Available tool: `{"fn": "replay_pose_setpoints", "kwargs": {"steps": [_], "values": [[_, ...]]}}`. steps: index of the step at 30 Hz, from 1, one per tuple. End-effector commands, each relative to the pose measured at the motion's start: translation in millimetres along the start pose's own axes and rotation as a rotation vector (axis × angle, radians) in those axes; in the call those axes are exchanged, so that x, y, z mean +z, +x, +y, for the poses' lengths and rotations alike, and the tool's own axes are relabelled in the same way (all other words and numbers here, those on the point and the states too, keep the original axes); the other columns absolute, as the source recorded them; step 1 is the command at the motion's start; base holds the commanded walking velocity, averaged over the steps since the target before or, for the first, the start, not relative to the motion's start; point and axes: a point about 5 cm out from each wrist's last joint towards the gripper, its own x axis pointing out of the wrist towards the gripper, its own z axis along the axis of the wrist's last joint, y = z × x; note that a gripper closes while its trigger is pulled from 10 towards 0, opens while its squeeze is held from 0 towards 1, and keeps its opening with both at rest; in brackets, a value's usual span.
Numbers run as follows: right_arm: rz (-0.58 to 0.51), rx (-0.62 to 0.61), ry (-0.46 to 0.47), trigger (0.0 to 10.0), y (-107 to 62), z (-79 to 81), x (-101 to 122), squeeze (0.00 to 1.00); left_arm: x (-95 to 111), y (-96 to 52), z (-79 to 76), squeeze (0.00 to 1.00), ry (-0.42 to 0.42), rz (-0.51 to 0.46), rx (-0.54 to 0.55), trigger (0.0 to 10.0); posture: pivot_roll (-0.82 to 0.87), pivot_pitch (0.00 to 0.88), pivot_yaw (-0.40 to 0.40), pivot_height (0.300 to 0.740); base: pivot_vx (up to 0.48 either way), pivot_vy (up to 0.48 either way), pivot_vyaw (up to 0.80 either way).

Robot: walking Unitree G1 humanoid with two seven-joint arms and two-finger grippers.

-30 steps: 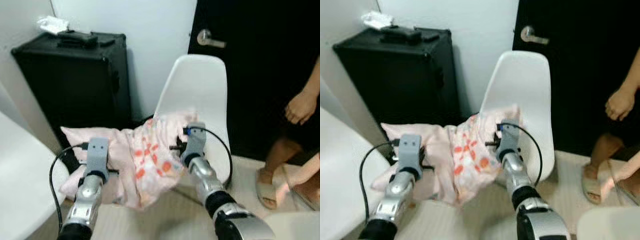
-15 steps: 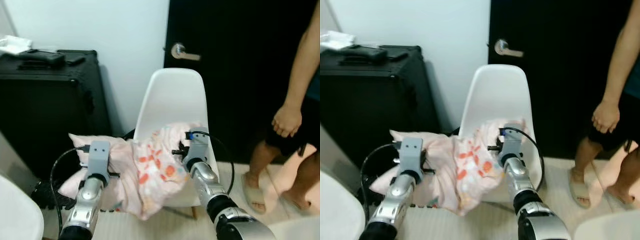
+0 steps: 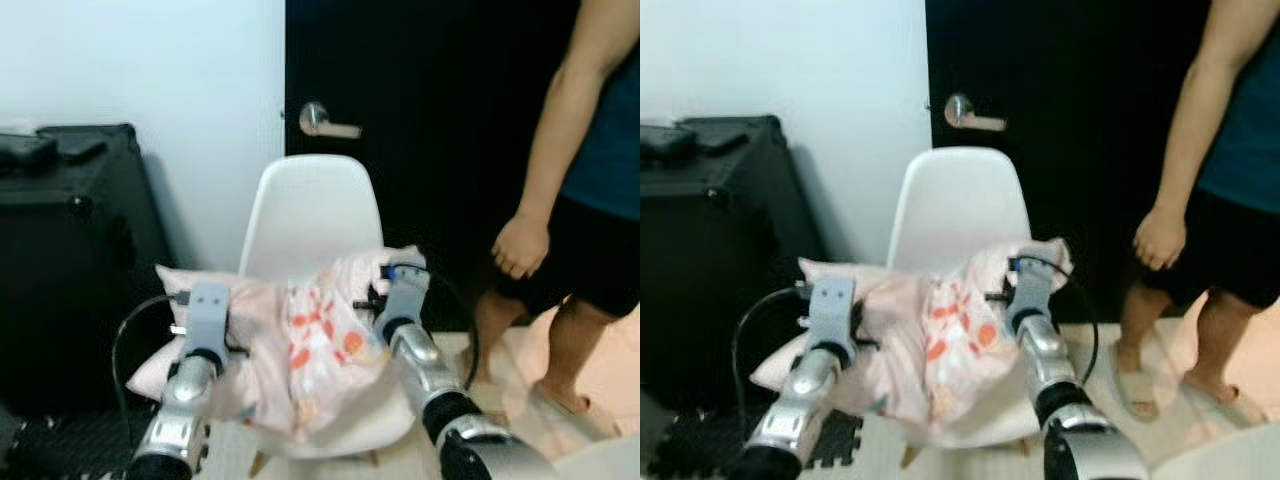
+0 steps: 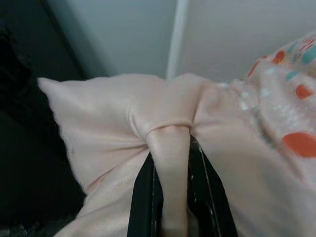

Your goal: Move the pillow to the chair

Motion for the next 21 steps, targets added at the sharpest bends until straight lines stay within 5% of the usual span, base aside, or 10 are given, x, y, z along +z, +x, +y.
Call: {"fn": "replay_pose_setpoints", "kwargs": {"steps": [1,12,21], "values": [[-0.021,0.023,-0.013,10.0,1.9,1.8,6.1,0.0,10.7,2.4,-13.3,0.0,0.0,-0.049,-0.052,10.0,0.04,0.0,-0.008,0.74,0.0,0.0,0.0],[-0.023,0.026,-0.012,10.0,2.2,1.6,6.9,0.0,11.6,2.6,-14.5,0.0,0.016,-0.054,-0.058,10.0,0.04,0.0,-0.01,0.74,0.0,0.0,0.0],[-0.024,0.027,-0.013,10.0,2.2,1.3,7.0,0.0,10.0,3.1,-14.6,0.0,0.022,-0.039,-0.053,10.0,0.04,0.0,-0.01,0.74,0.0,-0.337,0.0]]}}
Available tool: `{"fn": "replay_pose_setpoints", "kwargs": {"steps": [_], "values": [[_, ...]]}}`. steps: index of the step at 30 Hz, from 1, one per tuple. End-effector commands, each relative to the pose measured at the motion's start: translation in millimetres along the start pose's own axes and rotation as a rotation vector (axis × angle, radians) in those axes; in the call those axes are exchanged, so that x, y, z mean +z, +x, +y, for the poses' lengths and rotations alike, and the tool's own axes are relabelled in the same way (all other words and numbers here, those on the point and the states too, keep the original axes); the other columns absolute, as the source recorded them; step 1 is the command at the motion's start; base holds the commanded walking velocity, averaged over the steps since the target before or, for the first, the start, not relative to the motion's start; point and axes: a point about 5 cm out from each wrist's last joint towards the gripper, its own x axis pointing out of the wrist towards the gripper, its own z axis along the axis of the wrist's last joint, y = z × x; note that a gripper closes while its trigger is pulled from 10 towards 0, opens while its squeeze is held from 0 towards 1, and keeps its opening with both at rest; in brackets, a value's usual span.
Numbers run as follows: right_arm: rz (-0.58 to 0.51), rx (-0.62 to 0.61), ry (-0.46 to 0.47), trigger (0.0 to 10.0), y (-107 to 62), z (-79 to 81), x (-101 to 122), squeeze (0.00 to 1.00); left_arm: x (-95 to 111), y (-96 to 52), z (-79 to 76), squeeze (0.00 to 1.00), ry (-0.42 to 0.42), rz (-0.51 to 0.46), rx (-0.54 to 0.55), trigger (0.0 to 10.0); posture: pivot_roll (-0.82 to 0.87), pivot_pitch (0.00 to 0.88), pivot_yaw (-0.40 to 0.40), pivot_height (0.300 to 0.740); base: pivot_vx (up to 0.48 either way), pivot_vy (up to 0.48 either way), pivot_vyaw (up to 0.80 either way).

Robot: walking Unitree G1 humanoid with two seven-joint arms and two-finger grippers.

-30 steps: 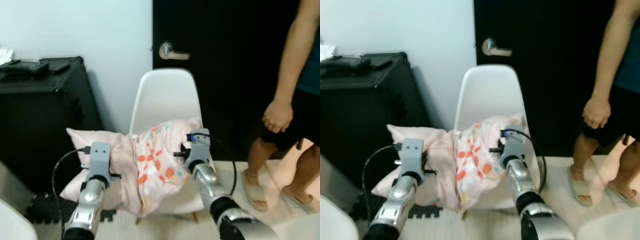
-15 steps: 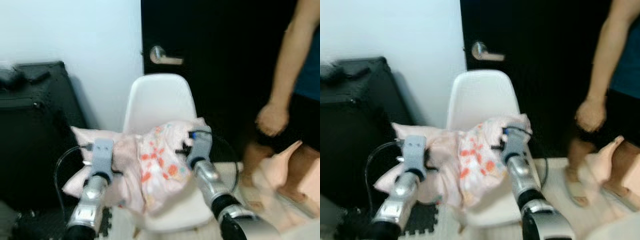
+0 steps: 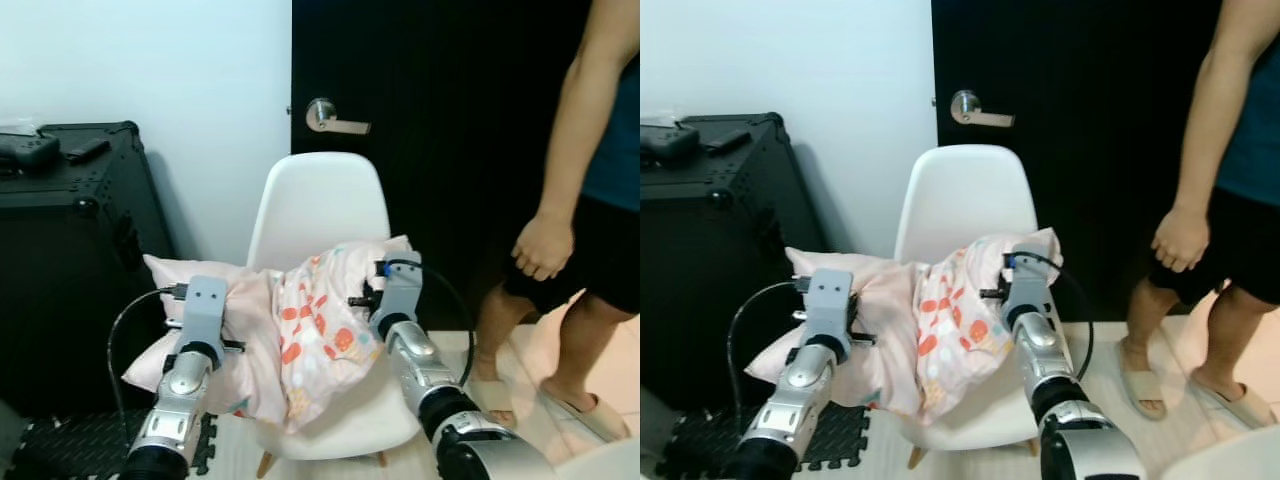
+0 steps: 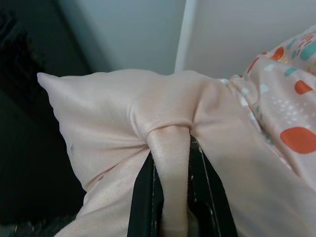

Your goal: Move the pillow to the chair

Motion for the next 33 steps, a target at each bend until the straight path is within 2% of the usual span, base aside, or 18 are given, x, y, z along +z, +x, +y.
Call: {"fn": "replay_pose_setpoints", "kwargs": {"steps": [1,8,12,14,16,17,20,21,22,24,26,29,33], "values": [[-0.022,0.037,-0.008,10.0,2.2,5.6,5.8,0.0,8.2,2.6,-8.5,0.0,-0.004,-0.032,-0.031,10.0,0.04,0.0,-0.01,0.74,0.0,0.0,0.0],[-0.038,0.053,-0.033,10.0,4.0,8.1,11.0,0.0,11.1,4.5,-6.0,0.0,-0.03,-0.054,-0.022,10.0,0.04,0.0,-0.021,0.74,0.0,0.0,0.0],[-0.117,0.033,-0.077,10.0,3.6,6.0,21.3,0.0,19.4,10.4,0.5,0.0,-0.01,-0.083,-0.043,10.0,0.04,0.0,-0.03,0.74,0.0,0.0,0.0],[-0.123,0.016,-0.087,10.0,3.3,3.7,22.2,0.0,22.9,11.5,-0.5,0.0,-0.032,-0.087,-0.077,10.0,0.04,0.0,-0.034,0.74,0.0,0.0,0.0],[-0.101,-0.025,-0.099,10.0,3.3,-3.4,21.1,0.0,33.1,10.2,-9.4,0.0,-0.026,-0.122,-0.197,10.0,0.04,0.0,-0.037,0.74,0.0,0.0,0.0],[-0.101,-0.025,-0.099,10.0,3.3,-3.4,21.1,0.0,33.1,10.2,-9.4,0.0,-0.026,-0.122,-0.197,10.0,0.04,0.0,-0.037,0.74,0.0,0.0,0.0],[-0.086,-0.044,-0.068,10.0,2.7,-10.2,20.1,0.0,38.7,5.8,-15.6,0.0,0.05,-0.149,-0.281,10.0,0.04,0.0,-0.039,0.726,0.0,0.0,0.0],[-0.082,-0.041,-0.075,10.0,2.6,-11.3,19.8,0.0,41.2,5.1,-12.4,0.0,0.092,-0.173,-0.249,10.0,0.03,0.0,-0.038,0.721,0.0,0.0,0.0],[-0.082,-0.041,-0.075,10.0,2.6,-11.3,19.8,0.0,41.2,5.1,-12.4,0.0,0.092,-0.173,-0.249,10.0,0.03,0.0,-0.038,0.721,0.0,0.0,0.0],[-0.073,-0.014,-0.09,10.0,2.3,-11.3,18.9,0.0,44.3,4.2,-1.7,0.0,0.141,-0.205,-0.159,10.0,0.03,0.0,-0.041,0.712,0.0,0.0,0.0],[-0.061,0.014,-0.103,10.0,2.2,-10.5,17.8,0.0,42.9,5.4,14.3,0.0,0.099,-0.19,-0.031,10.0,0.03,0.0,-0.049,0.698,0.0,0.0,0.0],[-0.058,0.012,-0.11,10.0,2.6,-10.2,18.0,0.0,43.6,6.9,18.5,0.0,0.076,-0.186,-0.002,10.0,0.04,0.0,-0.052,0.683,0.0,0.0,0.0],[-0.057,0.011,-0.107,10.0,3.2,-9.7,18.6,0.0,44.6,7.6,19.1,0.0,0.085,-0.188,-0.013,10.0,0.04,0.0,-0.052,0.674,0.0,0.0,0.0]]}}
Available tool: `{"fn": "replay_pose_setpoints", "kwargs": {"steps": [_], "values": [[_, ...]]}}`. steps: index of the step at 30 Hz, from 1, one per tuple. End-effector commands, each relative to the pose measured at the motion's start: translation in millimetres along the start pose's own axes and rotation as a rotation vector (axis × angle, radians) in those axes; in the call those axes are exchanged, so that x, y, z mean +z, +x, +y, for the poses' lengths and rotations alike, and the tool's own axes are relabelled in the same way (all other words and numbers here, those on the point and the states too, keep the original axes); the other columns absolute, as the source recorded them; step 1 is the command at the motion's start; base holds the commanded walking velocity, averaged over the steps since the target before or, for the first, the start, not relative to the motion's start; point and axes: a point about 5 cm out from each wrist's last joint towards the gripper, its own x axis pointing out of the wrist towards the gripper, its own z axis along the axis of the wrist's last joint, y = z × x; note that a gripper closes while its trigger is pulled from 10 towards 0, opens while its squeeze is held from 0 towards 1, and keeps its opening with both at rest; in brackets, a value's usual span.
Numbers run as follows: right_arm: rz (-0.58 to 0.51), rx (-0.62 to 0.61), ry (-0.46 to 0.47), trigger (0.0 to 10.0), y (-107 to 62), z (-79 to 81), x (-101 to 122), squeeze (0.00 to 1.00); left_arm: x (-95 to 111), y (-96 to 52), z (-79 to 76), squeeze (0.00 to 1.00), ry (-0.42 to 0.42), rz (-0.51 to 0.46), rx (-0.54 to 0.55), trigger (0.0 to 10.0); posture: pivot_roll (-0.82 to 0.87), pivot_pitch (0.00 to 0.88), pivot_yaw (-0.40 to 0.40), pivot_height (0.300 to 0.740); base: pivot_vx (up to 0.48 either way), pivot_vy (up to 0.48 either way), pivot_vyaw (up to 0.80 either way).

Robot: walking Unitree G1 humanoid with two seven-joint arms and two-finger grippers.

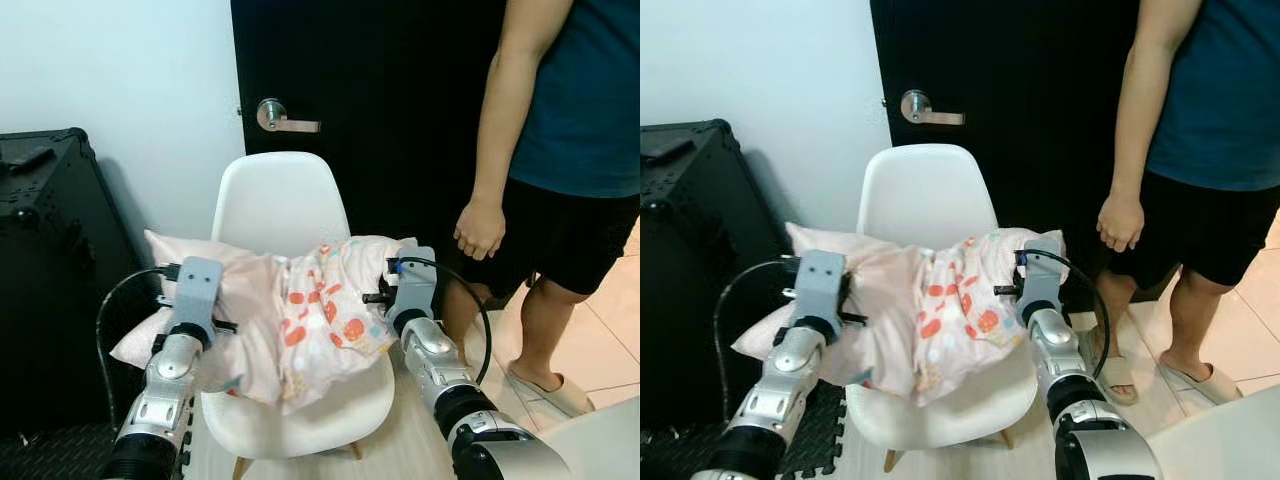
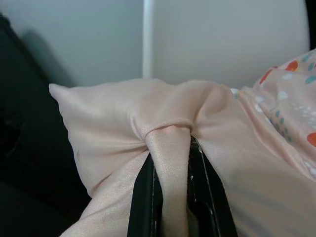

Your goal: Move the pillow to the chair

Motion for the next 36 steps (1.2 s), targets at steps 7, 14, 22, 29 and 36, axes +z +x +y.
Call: {"fn": "replay_pose_setpoints", "kwargs": {"steps": [7,14,22,29,36], "values": [[-0.009,0.041,-0.007,10.0,4.7,9.3,8.2,0.0,16.5,6.6,-0.9,0.0,0.035,-0.073,-0.034,10.0,0.03,0.0,-0.048,0.651,0.0,0.0,0.0],[0.022,0.081,0.001,10.0,3.3,12.3,3.2,0.0,18.8,10.7,4.3,0.0,0.086,-0.079,-0.038,10.0,0.03,0.0,-0.043,0.646,0.0,0.0,0.0],[0.035,0.083,-0.023,10.0,2.4,12.9,1.1,0.0,21.3,11.9,7.9,0.0,0.107,-0.086,-0.034,10.0,0.03,0.0,-0.049,0.646,0.0,0.0,0.0],[0.028,0.098,0.009,10.0,4.1,13.0,5.8,0.0,29.8,14.9,8.1,0.0,0.121,-0.111,-0.033,10.0,0.02,0.018,-0.061,0.622,0.0,0.0,0.0],[-0.005,0.093,0.02,10.0,7.3,11.9,15.1,0.0,39.0,24.4,11.7,0.0,0.149,-0.134,-0.002,10.0,0.02,0.015,-0.07,0.612,0.0,0.0,0.0]]}}
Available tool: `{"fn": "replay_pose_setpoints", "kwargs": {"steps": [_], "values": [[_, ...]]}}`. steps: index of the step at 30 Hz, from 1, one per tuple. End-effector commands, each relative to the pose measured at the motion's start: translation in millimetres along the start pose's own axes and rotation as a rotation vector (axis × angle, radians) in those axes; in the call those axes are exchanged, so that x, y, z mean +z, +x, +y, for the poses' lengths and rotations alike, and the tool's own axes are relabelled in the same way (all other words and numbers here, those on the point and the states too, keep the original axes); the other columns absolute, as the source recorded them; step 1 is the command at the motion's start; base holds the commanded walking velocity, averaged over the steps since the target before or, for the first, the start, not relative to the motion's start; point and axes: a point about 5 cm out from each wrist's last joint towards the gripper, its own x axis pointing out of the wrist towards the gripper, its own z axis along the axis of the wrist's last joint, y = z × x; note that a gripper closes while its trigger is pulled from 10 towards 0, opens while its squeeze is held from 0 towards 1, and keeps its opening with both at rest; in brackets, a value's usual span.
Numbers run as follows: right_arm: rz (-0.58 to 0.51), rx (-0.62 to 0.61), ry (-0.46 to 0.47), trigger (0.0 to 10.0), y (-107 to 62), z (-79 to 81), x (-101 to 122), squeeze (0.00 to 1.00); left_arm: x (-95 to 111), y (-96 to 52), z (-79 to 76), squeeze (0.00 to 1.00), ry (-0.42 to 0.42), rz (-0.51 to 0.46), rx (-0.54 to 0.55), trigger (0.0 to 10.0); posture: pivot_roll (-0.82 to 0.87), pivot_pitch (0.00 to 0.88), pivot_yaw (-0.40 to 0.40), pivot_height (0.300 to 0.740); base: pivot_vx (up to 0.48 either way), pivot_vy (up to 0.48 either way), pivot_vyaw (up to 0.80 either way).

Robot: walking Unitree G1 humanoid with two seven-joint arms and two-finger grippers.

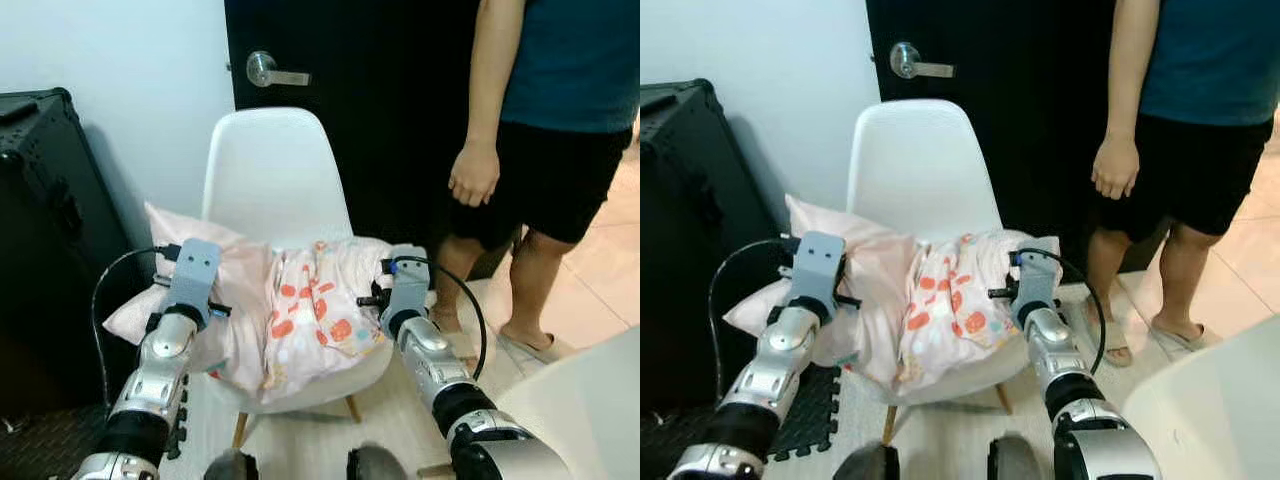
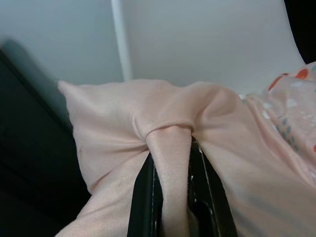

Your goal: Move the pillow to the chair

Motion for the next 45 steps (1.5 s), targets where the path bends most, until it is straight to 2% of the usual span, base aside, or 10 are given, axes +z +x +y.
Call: {"fn": "replay_pose_setpoints", "kwargs": {"steps": [1,18,27,32,33,34,35,38,43,45], "values": [[-0.06,0.044,-0.007,10.0,6.1,8.3,18.2,0.0,21.9,9.7,4.7,0.0,0.051,-0.096,0.016,10.0,0.02,0.018,-0.073,0.612,0.0,0.0,0.0],[-0.038,0.112,0.011,10.0,11.5,15.4,24.0,0.0,30.7,10.3,47.7,0.0,0.172,-0.122,0.269,10.0,0.04,0.052,-0.091,0.589,0.0,0.0,0.0],[-0.041,0.131,-0.028,10.0,14.0,13.6,31.2,0.0,10.5,3.2,25.7,0.0,0.152,-0.065,0.197,10.0,0.04,0.068,-0.108,0.589,0.0,0.0,0.0],[-0.033,0.157,-0.009,10.0,14.5,14.4,31.6,0.0,-1.5,1.9,15.6,0.0,0.032,0.023,0.163,10.0,0.04,0.062,-0.107,0.589,0.0,0.0,0.0],[-0.024,0.164,-0.021,10.0,14.2,14.8,30.0,0.77,-6.6,0.0,14.8,1.0,0.012,0.055,0.171,10.0,0.04,0.057,-0.105,0.589,0.0,0.0,0.0],[-0.017,0.168,-0.033,10.0,14.0,15.0,28.9,0.77,-9.7,-1.5,14.6,1.0,0.004,0.074,0.18,10.0,0.04,0.056,-0.104,0.589,0.0,0.0,0.0],[-0.01,0.165,-0.05,10.0,13.7,14.6,27.2,1.0,-14.9,-4.3,15.2,1.0,0.018,0.102,0.194,10.0,0.04,0.055,-0.102,0.589,0.0,0.0,0.0],[-0.003,0.159,-0.059,10.0,13.3,13.7,25.6,1.0,-20.0,-7.8,15.8,1.0,0.022,0.128,0.207,10.0,0.04,0.053,-0.102,0.589,0.0,0.0,0.0],[0.029,0.086,-0.054,10.0,10.9,2.1,19.4,1.0,-51.4,-43.2,28.1,1.0,0.046,0.248,0.301,10.0,0.04,0.043,-0.102,0.589,0.0,0.0,0.0],[0.031,0.074,-0.047,10.0,10.3,0.2,18.5,1.0,-57.3,-50.0,31.0,1.0,0.045,0.27,0.321,10.0,0.04,0.043,-0.102,0.589,0.0,0.0,0.0]]}}
